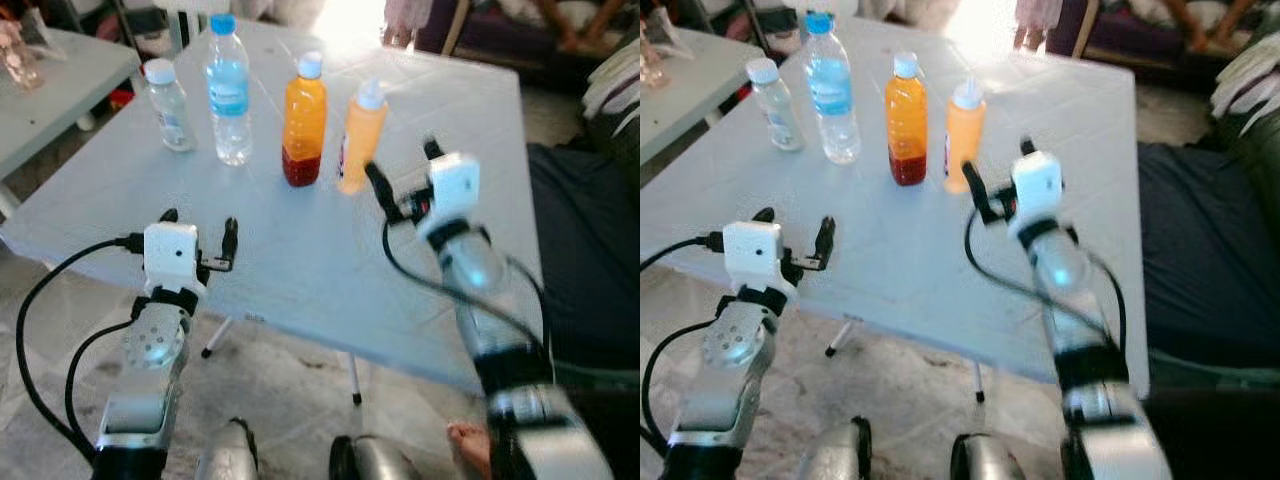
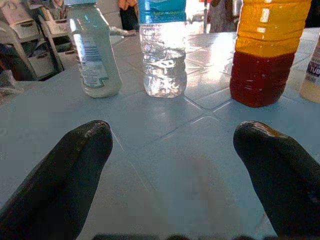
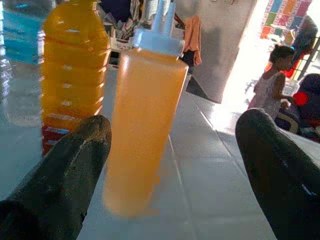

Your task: Restocking fridge

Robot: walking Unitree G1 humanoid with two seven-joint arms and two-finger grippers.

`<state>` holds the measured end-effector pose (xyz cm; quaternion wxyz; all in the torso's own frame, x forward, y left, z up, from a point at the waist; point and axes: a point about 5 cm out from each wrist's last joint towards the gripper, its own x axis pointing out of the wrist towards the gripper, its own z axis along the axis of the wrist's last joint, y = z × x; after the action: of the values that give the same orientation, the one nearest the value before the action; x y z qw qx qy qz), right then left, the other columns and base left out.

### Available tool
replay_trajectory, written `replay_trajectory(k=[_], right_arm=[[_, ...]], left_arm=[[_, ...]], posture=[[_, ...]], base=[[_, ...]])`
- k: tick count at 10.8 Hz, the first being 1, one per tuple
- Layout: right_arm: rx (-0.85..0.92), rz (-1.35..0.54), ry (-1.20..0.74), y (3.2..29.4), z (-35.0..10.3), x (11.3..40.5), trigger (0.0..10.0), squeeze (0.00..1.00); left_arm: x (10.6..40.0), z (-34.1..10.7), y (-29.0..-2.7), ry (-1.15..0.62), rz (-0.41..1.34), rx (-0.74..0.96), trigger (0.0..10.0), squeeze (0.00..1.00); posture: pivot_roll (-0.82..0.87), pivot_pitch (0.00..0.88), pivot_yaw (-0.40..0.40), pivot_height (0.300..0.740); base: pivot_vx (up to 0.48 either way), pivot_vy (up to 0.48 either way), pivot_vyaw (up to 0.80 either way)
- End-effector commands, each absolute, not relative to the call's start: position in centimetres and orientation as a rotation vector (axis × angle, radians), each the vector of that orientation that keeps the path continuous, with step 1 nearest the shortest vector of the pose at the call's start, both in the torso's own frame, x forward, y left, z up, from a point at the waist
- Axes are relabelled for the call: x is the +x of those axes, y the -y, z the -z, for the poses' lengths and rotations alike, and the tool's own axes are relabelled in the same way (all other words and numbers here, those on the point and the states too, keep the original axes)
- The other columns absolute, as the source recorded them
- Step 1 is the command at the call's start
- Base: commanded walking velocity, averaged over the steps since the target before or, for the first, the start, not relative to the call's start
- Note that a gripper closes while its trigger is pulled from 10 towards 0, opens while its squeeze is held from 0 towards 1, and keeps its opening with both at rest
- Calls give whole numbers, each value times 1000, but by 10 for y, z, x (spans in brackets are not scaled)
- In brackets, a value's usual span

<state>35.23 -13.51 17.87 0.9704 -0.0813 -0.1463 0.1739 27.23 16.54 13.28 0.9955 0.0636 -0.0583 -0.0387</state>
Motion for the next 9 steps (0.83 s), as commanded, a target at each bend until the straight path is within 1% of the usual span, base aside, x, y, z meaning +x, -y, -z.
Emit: replay_trajectory(k=[1, 6, 9], right_arm=[[-159, -345, 322, 139, -186, 356, 10000, 0], [-146, -417, 377, 123, -207, 370, 10000, 0], [-100, -429, 374, 121, -215, 379, 10000, 0]], left_arm=[[269, -134, -166, 110, 76, 150, 10000, 0], [268, -136, -173, 107, 55, 172, 10000, 0], [270, -138, -172, 104, 60, 177, 10000, 0]], posture=[[220, 171, -21, 740], [246, 167, -21, 740], [248, 158, -21, 740]], base=[[0, 0, 0], [0, 0, 0], [0, 0, 0]])
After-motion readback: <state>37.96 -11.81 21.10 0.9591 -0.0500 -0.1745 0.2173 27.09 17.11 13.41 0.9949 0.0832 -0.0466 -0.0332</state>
